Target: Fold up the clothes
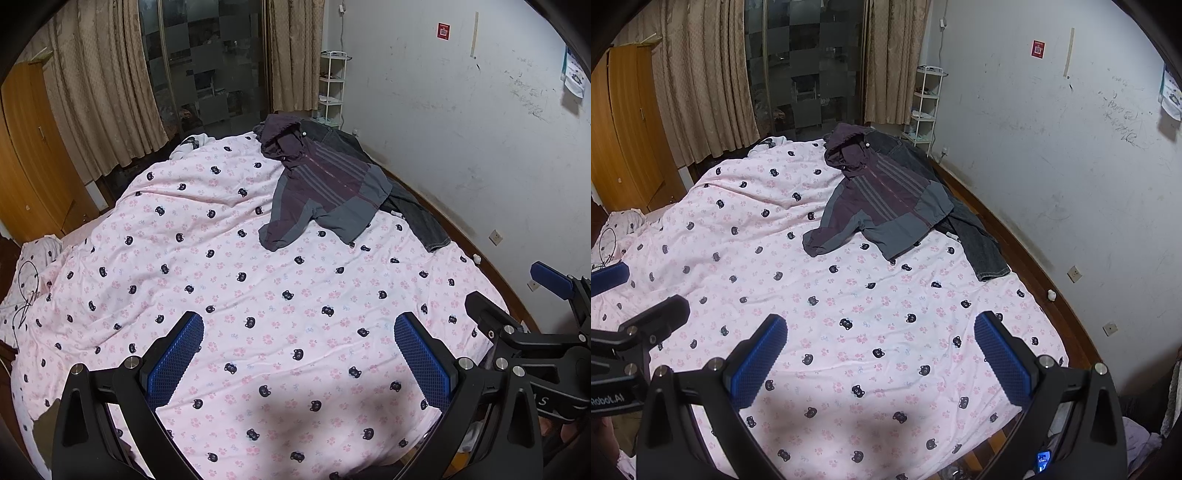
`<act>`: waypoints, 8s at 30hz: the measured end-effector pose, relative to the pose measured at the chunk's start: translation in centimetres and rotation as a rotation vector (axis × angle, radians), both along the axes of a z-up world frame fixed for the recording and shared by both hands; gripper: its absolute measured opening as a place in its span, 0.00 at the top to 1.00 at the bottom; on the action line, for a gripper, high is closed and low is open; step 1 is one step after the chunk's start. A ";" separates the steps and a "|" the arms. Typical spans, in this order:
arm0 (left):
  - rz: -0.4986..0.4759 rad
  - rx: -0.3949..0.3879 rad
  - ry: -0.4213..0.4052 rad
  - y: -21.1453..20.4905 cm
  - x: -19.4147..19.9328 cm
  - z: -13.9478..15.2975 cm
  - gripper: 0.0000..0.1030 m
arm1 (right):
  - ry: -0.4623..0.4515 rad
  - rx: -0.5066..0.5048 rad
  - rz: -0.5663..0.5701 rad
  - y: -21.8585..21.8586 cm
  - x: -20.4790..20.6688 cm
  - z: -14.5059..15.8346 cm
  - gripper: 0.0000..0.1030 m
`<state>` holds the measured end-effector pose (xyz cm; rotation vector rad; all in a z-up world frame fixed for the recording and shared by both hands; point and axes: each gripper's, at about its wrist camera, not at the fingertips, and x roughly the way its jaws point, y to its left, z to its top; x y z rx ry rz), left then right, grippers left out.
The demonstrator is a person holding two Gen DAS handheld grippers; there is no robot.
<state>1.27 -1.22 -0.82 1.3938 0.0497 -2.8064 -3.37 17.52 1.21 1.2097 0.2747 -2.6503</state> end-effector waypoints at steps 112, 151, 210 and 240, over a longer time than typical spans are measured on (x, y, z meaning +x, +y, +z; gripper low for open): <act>-0.162 -0.085 -0.238 -14.7 -27.1 -27.3 0.95 | -0.324 -0.029 0.693 -5.6 -30.6 -24.6 0.98; 0.356 -0.125 -0.433 -26.1 9.5 -41.5 0.92 | -0.612 0.009 0.902 -18.0 10.5 -40.3 0.66; 0.412 0.186 -0.486 -10.5 13.7 -42.3 0.63 | -0.601 -0.269 0.463 10.5 -11.4 -41.0 0.39; 0.027 0.374 -0.311 2.6 -17.4 -41.3 0.61 | -0.600 -0.414 0.567 7.7 -38.5 -44.7 0.55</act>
